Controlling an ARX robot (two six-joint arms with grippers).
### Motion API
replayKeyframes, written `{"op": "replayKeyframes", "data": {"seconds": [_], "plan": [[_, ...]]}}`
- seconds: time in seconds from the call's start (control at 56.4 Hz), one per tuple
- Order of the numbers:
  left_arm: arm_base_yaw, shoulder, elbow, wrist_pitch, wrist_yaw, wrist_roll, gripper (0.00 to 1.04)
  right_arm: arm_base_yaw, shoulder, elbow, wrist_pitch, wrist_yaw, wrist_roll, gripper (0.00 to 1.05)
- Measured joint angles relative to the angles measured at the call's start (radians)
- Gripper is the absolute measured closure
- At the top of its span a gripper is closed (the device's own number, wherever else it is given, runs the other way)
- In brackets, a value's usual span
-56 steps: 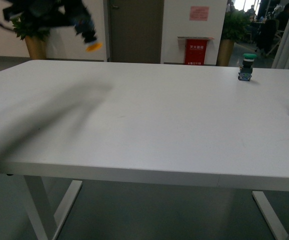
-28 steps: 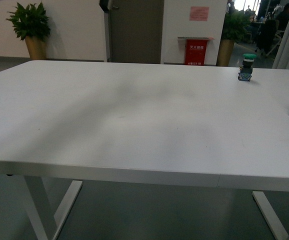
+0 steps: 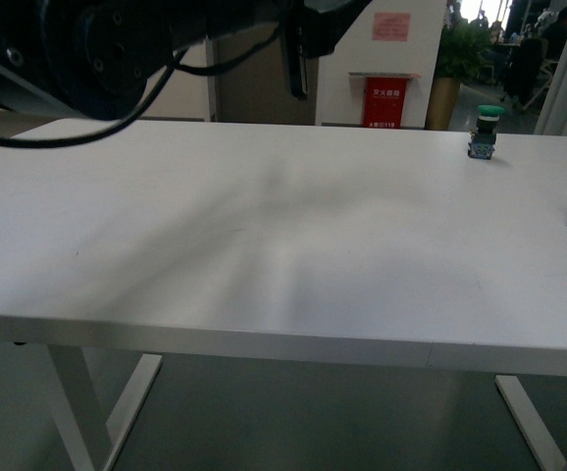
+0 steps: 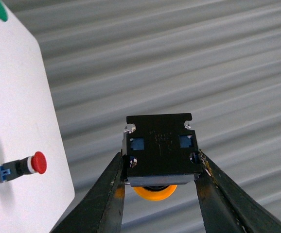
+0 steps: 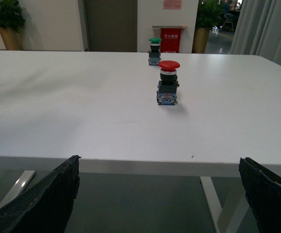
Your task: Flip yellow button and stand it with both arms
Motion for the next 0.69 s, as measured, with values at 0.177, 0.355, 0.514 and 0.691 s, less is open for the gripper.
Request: {"op": "replayKeyframes", "data": {"seconds": [0.177,0.355,0.514,0.691], "plan": [[-0.013,0.04,0.021,-0.002,0.003,-0.014,0.69,0.071,0.191,0.087,-0.017,0.03,-0.053,0.07],[-0.022,0.04,0.04,-0.016,-0.001,-0.004,0.69,0.056,0.515,0.36,0.08,-0.146,0.019,0.07],[-0.026,0.04,0.061,-0.034,-0.001,0.01,0.69,-0.139,0.807,0.739,0.083,-0.403,0.313,0.07],[-0.026,0.057,0.122,-0.087,0.003,0.039,0.69,-0.251,1.085,1.009,0.095,-0.62,0.806,0.07]]}}
